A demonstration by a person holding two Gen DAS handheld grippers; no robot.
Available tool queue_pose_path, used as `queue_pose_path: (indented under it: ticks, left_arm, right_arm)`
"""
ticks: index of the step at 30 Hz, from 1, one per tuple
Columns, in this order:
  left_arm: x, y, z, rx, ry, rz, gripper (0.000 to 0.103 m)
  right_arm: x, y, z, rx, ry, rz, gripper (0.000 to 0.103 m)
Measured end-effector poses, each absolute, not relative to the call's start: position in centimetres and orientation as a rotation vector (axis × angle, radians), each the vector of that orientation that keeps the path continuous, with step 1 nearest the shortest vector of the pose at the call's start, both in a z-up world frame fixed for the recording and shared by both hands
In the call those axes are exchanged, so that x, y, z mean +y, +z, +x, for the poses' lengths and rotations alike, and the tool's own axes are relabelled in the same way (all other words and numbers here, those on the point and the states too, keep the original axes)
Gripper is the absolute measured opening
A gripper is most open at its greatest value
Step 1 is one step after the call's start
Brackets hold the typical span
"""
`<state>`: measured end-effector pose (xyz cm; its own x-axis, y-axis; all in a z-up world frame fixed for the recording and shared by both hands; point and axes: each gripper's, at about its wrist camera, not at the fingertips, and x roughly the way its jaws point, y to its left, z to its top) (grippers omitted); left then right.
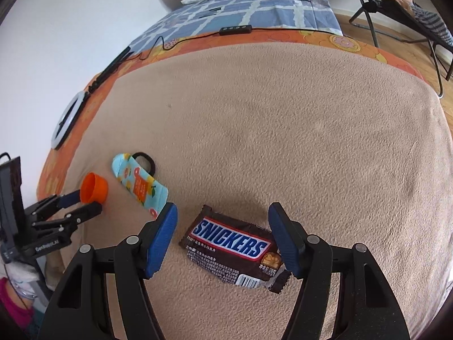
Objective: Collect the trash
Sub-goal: 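Grasp the orange bottle cap with the left tool while the right tool grasps the Snickers wrapper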
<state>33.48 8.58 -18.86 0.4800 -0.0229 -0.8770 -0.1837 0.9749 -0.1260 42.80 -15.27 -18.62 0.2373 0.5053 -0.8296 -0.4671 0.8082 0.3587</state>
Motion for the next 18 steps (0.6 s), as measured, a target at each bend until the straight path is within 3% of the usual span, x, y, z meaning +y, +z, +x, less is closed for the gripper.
queue_pose_path:
  ticks: [4,14,18]
  left_arm:
    - [8.7,-18.8,33.6,1.064,0.102,-0.208,0.046]
    - [8.7,-18.6,33.2,1.062,0.103,-0.2,0.046]
    - [8.4,-18.4,32.7,1.06,0.097,-0.195,0.046]
  right_arm:
    - [-15.5,-18.8,41.6,1.169,0.712,0.022,0.066]
    - [-13.5,-19.1,37.9,1.13,0.692,-0.225,0.065]
    - [-13.0,-19.2,36.9,1.093,0.644,-0.313,0.039]
